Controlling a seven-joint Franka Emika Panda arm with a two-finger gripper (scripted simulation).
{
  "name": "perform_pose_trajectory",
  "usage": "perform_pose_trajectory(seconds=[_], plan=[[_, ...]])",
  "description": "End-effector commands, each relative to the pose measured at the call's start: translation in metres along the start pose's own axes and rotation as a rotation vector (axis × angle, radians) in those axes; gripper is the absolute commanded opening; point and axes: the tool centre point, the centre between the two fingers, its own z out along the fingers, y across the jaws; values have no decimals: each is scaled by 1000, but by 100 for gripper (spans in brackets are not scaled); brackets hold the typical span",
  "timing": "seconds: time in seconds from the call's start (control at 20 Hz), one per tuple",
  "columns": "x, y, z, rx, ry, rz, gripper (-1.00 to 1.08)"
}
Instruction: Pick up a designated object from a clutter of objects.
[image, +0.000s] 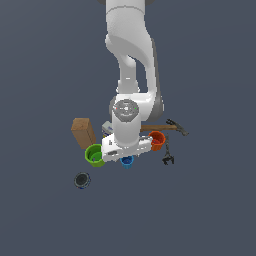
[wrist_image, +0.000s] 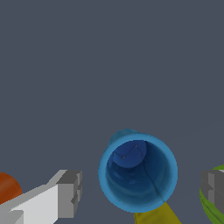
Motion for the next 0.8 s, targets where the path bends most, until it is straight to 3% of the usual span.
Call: perform_pose_trajectory(seconds=[0.0, 0.5, 0.55, 0.75], plan=[[-1, 0, 11, 0, -1, -1, 100], [0, 0, 41, 0, 0, -2, 100], [0, 0, 41, 0, 0, -2, -100], [0, 0, 41, 0, 0, -2, -100]])
